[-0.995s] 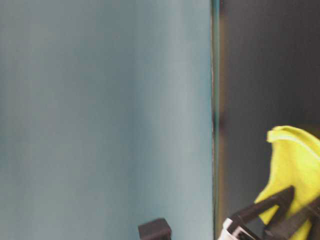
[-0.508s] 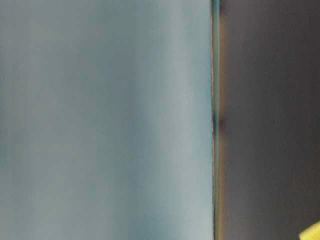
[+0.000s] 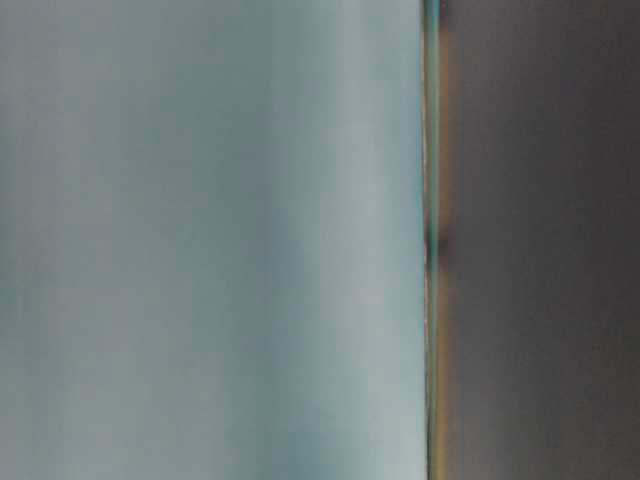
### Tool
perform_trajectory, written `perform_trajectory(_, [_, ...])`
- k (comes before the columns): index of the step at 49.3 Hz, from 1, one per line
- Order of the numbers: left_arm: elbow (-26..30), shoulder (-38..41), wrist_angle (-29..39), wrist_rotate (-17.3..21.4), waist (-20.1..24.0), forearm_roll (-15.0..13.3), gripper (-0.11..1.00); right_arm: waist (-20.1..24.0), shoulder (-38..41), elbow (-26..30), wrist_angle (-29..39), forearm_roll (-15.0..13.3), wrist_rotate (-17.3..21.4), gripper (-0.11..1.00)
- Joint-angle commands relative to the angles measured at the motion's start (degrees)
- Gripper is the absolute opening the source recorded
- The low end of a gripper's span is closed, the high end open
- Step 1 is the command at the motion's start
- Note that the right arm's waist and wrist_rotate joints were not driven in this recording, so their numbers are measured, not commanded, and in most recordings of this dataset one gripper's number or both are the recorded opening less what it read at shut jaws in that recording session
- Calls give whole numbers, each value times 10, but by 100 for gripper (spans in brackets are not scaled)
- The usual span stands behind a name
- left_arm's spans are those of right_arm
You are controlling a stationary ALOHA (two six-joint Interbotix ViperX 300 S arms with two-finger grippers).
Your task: Push a yellow cloth with the left arm to wipe the desk.
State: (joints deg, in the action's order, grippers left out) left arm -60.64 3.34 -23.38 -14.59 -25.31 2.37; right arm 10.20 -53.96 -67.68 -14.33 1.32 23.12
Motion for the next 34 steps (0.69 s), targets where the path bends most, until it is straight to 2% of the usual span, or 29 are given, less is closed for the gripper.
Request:
perform_trajectory(1, [6, -8, 5, 5, -3, 2, 85, 0, 4, 5, -7, 2, 0, 1])
perform_trajectory(10, [21, -64, 75, 25, 17, 2, 85, 0, 2, 5, -4, 2, 1, 1])
perform_trajectory(17, [33, -144, 140, 62, 25, 2, 85, -1, -2, 5, -3, 2, 0, 1])
perform_trajectory(27, [25, -262, 182, 93, 24, 2, 85, 0, -3, 5, 4, 2, 0, 1])
perform_trajectory(34, [-2, -324, 186, 94, 25, 2, 85, 0, -3, 2, 4, 2, 0, 1])
